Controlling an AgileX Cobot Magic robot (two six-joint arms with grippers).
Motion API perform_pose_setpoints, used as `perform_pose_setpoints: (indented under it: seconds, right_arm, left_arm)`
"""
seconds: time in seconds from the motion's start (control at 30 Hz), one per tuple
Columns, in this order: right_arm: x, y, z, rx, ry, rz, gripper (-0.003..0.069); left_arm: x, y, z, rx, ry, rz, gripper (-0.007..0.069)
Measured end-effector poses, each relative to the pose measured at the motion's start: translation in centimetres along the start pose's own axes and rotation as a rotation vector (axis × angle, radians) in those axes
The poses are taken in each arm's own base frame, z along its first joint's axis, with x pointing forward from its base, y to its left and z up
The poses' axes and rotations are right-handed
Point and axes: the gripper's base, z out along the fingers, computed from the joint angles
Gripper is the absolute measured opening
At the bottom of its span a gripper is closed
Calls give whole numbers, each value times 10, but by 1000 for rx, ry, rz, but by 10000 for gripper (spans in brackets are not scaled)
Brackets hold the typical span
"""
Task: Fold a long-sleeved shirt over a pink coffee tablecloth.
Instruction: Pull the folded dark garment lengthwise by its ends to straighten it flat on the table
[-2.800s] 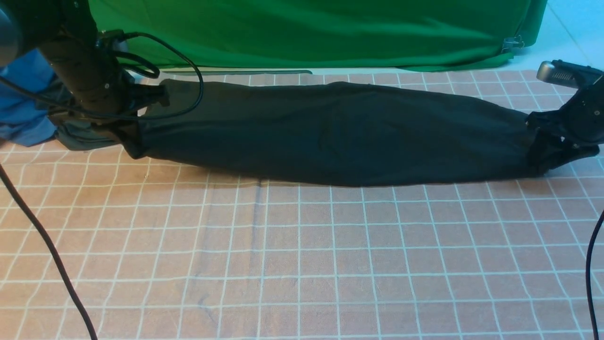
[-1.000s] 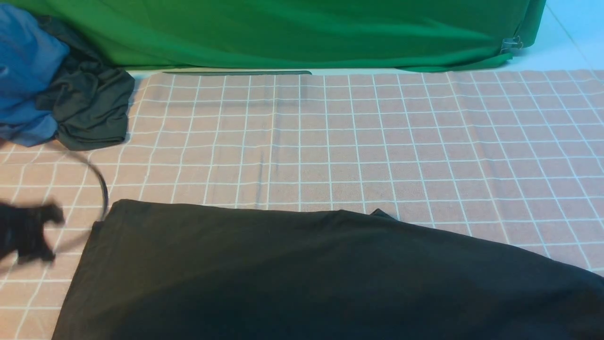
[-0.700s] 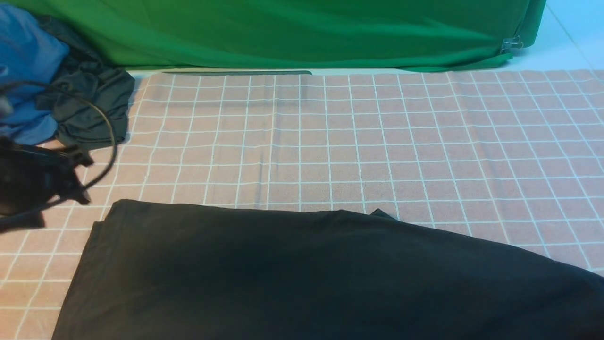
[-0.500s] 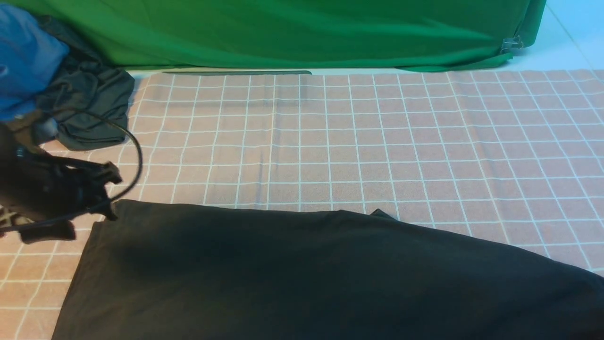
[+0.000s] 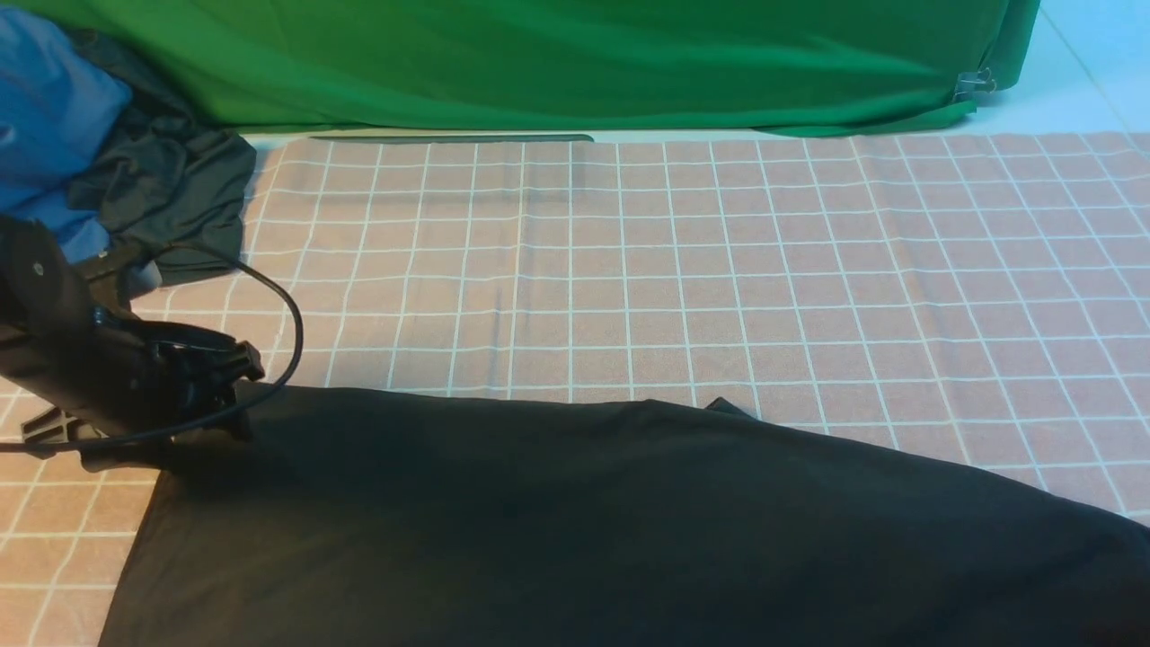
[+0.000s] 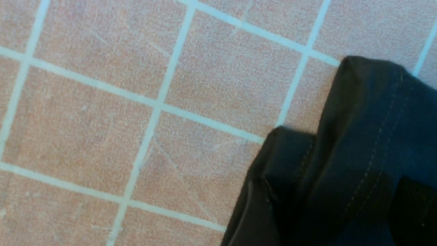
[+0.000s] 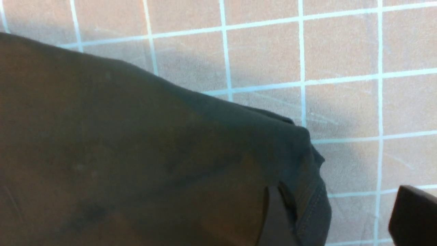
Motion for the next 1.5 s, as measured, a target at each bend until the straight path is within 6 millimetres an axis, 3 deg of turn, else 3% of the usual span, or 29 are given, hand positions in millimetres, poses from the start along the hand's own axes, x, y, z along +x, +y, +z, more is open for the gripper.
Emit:
perform_pose_setpoints:
  seconds: [0.2,0.43,0.5,0.8,1.33,1.47,1.5]
  right_arm:
    - [-1,0,0,1,-12,0,464]
    - [-2,0,0,1,-21,1,464]
    - [-2,0,0,1,-21,1,464]
    - [-2,0,0,-3,-22,4,464]
    - [-2,1,0,-8,-20,7,464]
    - [0,1,0,-10,2,7,464]
    - [2,1,0,-14,24,8,468]
  left_arm:
    - [1,0,4,5,15,43,421]
    - [3,0,5,2,38,98,74]
    - [3,1,4,-6,49,113,39]
    - [5,5,-19,-59,32,155,31]
    - [-2,10,-23,-121,-45,179,38]
    - [-6,9,-24,-120,-86,173,113]
    - [-7,10,-24,-128,-99,160,183]
